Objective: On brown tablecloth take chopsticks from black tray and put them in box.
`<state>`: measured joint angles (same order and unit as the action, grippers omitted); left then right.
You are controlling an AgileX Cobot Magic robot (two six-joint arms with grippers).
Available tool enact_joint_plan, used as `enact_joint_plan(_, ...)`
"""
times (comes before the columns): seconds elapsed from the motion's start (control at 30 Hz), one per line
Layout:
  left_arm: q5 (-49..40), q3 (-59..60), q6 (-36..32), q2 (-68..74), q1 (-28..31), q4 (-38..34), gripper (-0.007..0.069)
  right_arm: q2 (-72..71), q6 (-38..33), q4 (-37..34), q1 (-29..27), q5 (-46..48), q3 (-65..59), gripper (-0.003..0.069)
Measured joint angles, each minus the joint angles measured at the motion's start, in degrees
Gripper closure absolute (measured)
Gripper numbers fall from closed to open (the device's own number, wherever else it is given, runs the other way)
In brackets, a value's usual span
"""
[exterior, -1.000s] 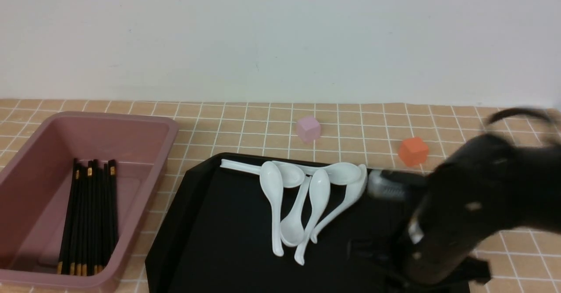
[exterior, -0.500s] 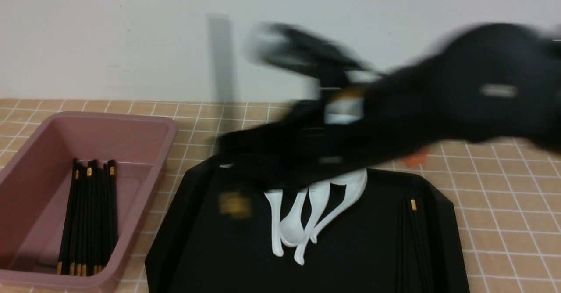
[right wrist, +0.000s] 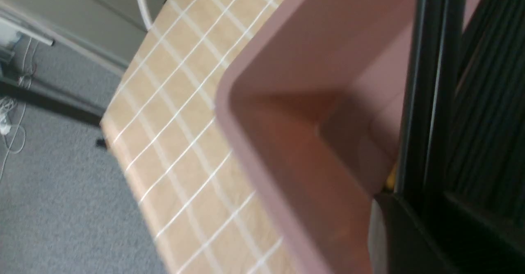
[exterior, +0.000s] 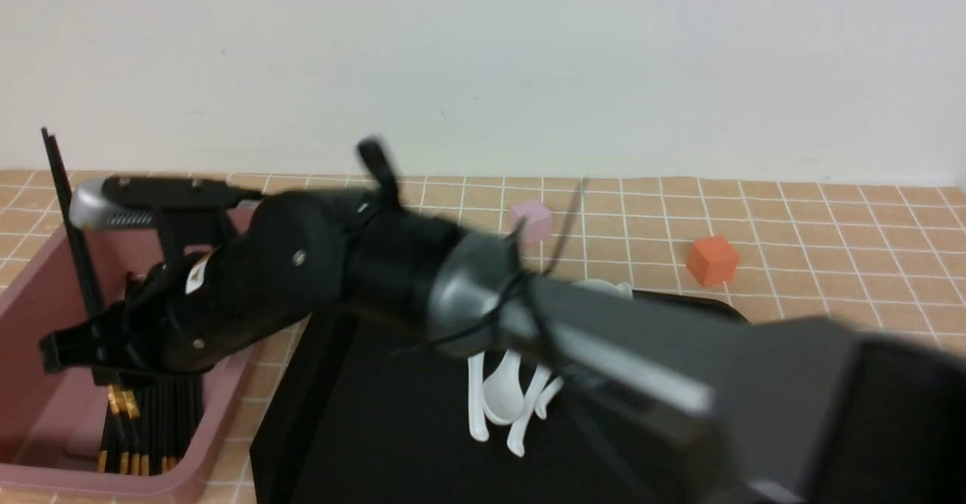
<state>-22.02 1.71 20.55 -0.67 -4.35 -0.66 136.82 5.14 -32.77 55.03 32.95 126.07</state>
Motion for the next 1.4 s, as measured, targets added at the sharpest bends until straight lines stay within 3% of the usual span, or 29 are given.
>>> enact_joint_plan(0.1, 0.00, 0.00, 0.00, 0.00, 0.00, 0.00, 0.0386, 3.65, 0.00, 0.00, 0.00, -1.11, 3.29, 0.0479)
enact_joint_plan(0.33, 0.00, 0.00, 0.00, 0.00, 0.00, 0.00, 0.0385, 3.89, 0.00, 3.32, -0.11, 0.09, 4.59, 0.0307)
enact_joint_plan(0.43, 0.00, 0.00, 0.00, 0.00, 0.00, 0.00, 0.0386, 2.32, 0.00, 4.62, -0.22, 4.94, 4.59, 0.0290)
enact_joint_plan(0.57, 0.00, 0.00, 0.00, 0.00, 0.00, 0.00, 0.0386, -2.09, 0.00, 6.99, -0.92, 14.99, 4.59, 0.0349)
enact_joint_plan(0.67, 0.00, 0.00, 0.00, 0.00, 0.00, 0.00, 0.0386, -9.65, -2.10, 10.50, -3.04, 29.28, 4.59, 0.0508)
enact_joint_plan(0.8, 0.06, 0.00, 0.00, 0.00, 0.00, 0.00, 0.0386, -19.63, -5.14, 15.76, -5.47, 37.70, 3.94, 0.0662)
enact_joint_plan(1.0, 0.01, 0.00, 0.00, 0.00, 0.00, 0.00, 0.0386, -35.19, -5.68, 19.81, -6.10, 38.83, -0.29, 0.0671)
enact_joint_plan(1.23, 0.01, 0.00, 0.00, 0.00, 0.00, 0.00, 0.0386, -65.72, -5.73, 21.62, -6.10, 38.34, -23.62, 0.0669)
enact_joint_plan(1.3, 0.01, 0.00, 0.00, 0.00, 0.00, 0.00, 0.0386, -75.48, -5.74, 21.82, -6.10, 33.52, -35.35, 0.0667)
enact_joint_plan(1.4, 0.01, 0.00, 0.00, 0.00, 0.00, 0.00, 0.0386, -90.07, -5.68, 21.93, -6.10, 16.98, -56.34, 0.0664)
